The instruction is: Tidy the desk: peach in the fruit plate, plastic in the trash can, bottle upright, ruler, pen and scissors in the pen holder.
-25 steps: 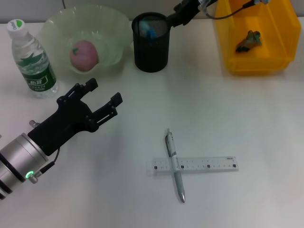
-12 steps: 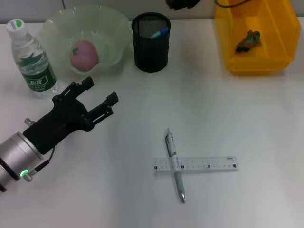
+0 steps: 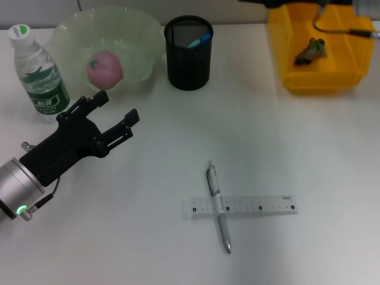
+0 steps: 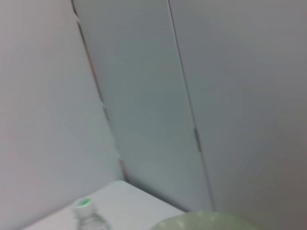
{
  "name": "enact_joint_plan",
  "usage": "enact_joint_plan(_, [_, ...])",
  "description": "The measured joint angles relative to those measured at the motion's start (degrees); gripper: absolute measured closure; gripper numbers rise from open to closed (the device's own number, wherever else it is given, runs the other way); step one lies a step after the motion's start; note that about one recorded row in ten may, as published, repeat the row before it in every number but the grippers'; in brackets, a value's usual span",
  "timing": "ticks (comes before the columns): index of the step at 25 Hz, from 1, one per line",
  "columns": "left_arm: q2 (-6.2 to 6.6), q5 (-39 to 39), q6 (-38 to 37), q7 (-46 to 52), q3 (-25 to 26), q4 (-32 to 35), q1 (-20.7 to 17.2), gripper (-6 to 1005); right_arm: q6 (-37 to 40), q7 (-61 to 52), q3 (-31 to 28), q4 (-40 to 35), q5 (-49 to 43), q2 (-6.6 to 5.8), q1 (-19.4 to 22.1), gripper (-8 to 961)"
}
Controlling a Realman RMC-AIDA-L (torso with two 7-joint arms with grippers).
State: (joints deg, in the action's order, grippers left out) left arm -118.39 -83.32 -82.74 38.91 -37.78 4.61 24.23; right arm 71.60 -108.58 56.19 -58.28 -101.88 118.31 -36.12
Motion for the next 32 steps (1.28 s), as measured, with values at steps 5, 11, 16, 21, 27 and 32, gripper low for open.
enact_joint_plan(5, [0.00, 0.00, -0.07, 0.62, -2.26, 1.52, -0.12, 158, 6.66, 2.44, -1.08, 7.03, 1.70, -1.54, 1.96, 427])
enact_joint_plan(11, [0.11, 0.00, 0.39, 3.39, -6.05, 4.35, -0.29, 158, 12.97, 4.70, -1.03, 14.35, 1.60, -3.83, 2.03, 344])
enact_joint_plan(16, [0.19, 0.00, 0.69, 4.31, -6.26, 5.70, -0.83, 158, 15.67, 5.83, -0.85, 13.91, -1.68, -3.41, 3.14, 276])
enact_joint_plan(21, [0.31, -2.20, 0.71, 5.73, -6.87, 7.58, -1.38, 158, 15.76, 9.62, -0.60, 13.07, -2.33, -2.52, 4.31, 219])
enact_joint_plan(27, [0.46, -10.74, 0.79, 11.17, -6.97, 13.36, -2.10, 159, 18.62, 5.76, -0.32, 10.00, -10.29, -2.53, 1.33, 149])
enact_joint_plan(32, [1.36, -17.51, -1.04, 13.08, -6.96, 16.12, -2.25, 159, 21.82, 7.25, 1.91, 9.65, -16.61, -1.57, -2.61, 153])
